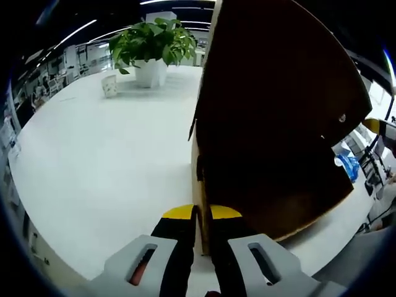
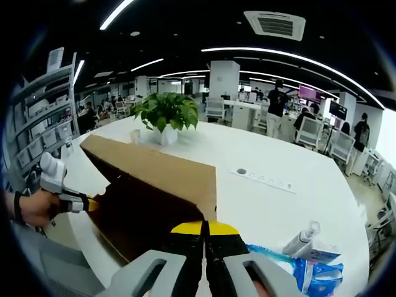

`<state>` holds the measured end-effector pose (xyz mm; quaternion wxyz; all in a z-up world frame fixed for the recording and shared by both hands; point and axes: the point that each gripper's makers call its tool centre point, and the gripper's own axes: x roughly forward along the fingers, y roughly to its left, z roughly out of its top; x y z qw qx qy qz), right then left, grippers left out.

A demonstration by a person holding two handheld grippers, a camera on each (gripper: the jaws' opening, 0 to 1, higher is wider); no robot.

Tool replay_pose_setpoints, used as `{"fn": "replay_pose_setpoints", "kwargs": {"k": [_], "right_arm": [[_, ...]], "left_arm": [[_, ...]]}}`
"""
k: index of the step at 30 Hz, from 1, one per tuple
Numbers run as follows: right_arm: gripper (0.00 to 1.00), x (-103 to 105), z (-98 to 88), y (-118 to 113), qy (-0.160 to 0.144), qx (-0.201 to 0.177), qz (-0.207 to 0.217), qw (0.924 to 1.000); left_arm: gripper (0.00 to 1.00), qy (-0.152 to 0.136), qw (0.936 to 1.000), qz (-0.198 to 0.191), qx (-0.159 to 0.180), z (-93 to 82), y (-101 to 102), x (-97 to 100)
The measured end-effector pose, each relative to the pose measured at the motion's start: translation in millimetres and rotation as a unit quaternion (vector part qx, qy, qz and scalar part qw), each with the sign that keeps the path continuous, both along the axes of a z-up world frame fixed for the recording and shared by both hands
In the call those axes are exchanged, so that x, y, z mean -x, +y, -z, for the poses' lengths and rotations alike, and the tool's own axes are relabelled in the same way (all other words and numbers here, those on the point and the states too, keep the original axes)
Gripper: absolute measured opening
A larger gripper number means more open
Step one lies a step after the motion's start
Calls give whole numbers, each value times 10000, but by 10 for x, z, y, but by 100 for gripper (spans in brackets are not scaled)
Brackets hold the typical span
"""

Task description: Operate the shoe box by opening the lid, removing the specified soft item, and placing it in the target area until the item is outside and the box remains undamaged.

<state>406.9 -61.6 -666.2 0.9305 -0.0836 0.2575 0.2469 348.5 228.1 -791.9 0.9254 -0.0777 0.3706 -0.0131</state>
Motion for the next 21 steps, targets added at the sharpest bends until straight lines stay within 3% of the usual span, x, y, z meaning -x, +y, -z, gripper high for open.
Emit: {"fn": "replay_pose_setpoints", "kwargs": {"k": [16, 21], "right_arm": [[0, 143, 189, -72, 248, -103, 152, 9995], [0, 173, 220, -63, 286, -148, 164, 9993]], "left_arm": [[8, -88, 9987, -22, 496, -38, -25, -19], [6, -159, 9986, 31, 508, -150, -16, -3]]}}
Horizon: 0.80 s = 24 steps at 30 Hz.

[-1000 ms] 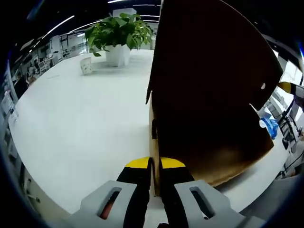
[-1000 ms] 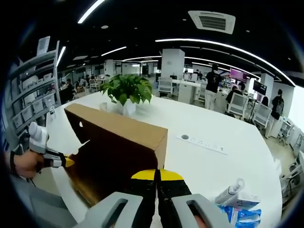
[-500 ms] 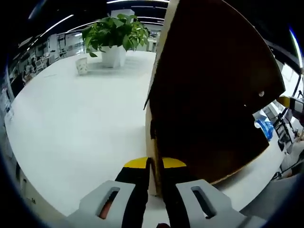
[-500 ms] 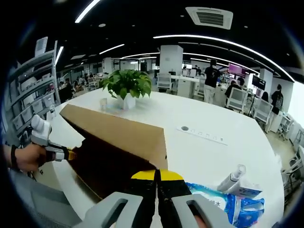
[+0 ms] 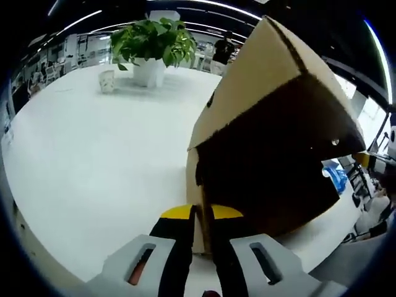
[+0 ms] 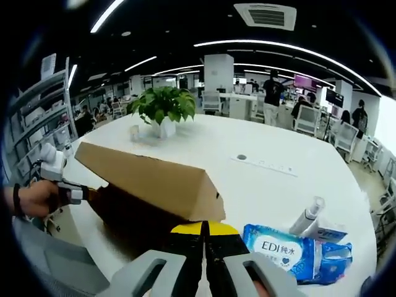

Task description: Operate the shoe box by opening the lid, removing the specified soft item, and placing it in the target area until the item is outside and the box remains undamaged.

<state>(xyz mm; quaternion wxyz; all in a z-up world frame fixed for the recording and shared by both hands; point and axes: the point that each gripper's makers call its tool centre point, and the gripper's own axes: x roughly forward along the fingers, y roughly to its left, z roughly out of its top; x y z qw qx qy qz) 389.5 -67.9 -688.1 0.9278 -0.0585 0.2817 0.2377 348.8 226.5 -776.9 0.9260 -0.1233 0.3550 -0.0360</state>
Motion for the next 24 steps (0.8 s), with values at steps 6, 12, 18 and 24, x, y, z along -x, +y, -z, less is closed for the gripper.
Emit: {"fn": "replay_pose_setpoints", "kwargs": {"k": [6, 12, 18, 24], "right_arm": [[0, 64, 22, 16, 33, -66, 17, 10000], [0, 126, 72, -2, 119, -115, 22, 9999], [0, 171, 110, -23, 171, -139, 40, 9997], [0, 230, 179, -19, 262, -133, 31, 9996]], "left_arm": [[4, -109, 9999, 7, 30, -133, 32, 11], [0, -293, 9995, 124, -46, -270, 76, 30], [0, -592, 9966, 495, -273, -397, 66, 85], [0, -832, 9924, 784, -446, -519, 22, 125]]}}
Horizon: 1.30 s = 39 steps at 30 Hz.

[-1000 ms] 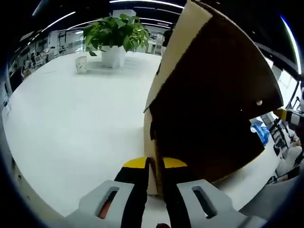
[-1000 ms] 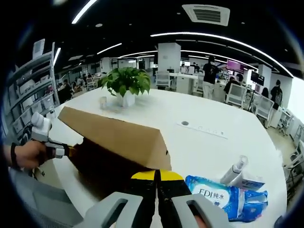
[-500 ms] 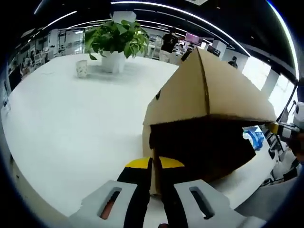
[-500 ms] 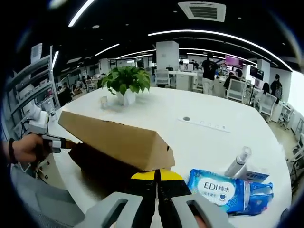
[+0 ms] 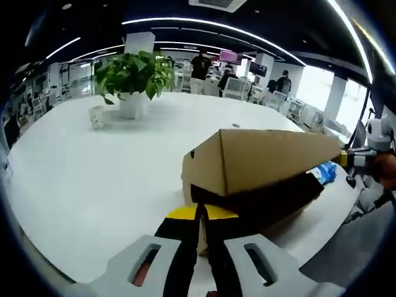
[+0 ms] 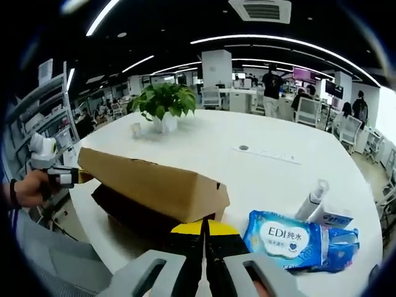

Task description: Operate the shoe box by opening the lid, removing the specified soft item, and placing it in the target area until the item is outside and the box remains undamaged.

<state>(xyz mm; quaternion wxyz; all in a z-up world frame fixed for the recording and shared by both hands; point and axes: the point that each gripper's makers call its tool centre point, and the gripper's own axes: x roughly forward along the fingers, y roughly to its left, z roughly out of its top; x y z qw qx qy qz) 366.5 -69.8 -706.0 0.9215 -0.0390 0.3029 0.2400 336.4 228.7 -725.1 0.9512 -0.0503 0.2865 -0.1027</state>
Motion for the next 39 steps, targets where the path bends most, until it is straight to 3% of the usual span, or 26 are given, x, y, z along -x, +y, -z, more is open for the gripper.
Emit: {"fn": "replay_pose_setpoints", "kwargs": {"k": [5, 19, 39], "right_arm": [[0, 48, 106, -8, 102, -7, -5, 9999], [0, 190, 303, 10, 362, -81, 0, 9993], [0, 276, 544, -15, 613, -81, 7, 9981]], "left_arm": [[0, -46, 9996, 277, -103, -15, -65, 56], [0, 111, 9993, 346, -46, 71, -88, 242], [0, 319, 9989, 346, -64, 235, -45, 359]]}}
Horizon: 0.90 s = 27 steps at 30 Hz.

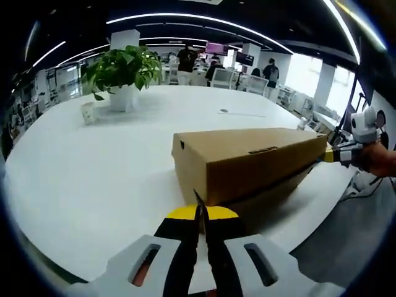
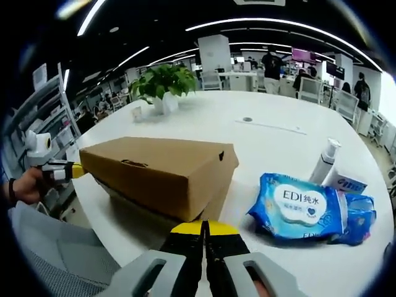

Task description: Operate the shoe box by opening the lid, removing the specified soft item, and placing it in the target area until the item is outside and the box remains undamaged.

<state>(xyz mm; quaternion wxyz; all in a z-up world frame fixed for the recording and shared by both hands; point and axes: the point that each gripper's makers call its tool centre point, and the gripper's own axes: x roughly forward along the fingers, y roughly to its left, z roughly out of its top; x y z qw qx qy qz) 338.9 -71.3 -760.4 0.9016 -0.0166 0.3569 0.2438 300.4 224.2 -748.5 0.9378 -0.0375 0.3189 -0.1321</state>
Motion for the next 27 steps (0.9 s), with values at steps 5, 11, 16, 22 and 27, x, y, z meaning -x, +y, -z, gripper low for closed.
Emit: {"fn": "replay_pose_setpoints", "kwargs": {"k": [5, 11, 16, 22, 27], "right_arm": [[0, 22, 43, 13, 49, -3, -12, 10000], [0, 37, 69, 8, 65, 24, -41, 10000], [0, 42, 102, -8, 98, 17, -19, 9999], [0, 74, 134, -12, 140, 14, -11, 9999], [0, 93, 139, -51, 176, -30, 48, 9998]], "left_arm": [[0, 39, 10000, -43, 29, 44, 30, 6], [0, 82, 10000, -5, -1, 73, 23, 16], [0, 119, 9999, -19, 4, 105, 24, 22], [0, 171, 9999, -28, -2, 123, 6, 57], [0, 210, 9998, -30, 11, 153, 11, 76]]}}
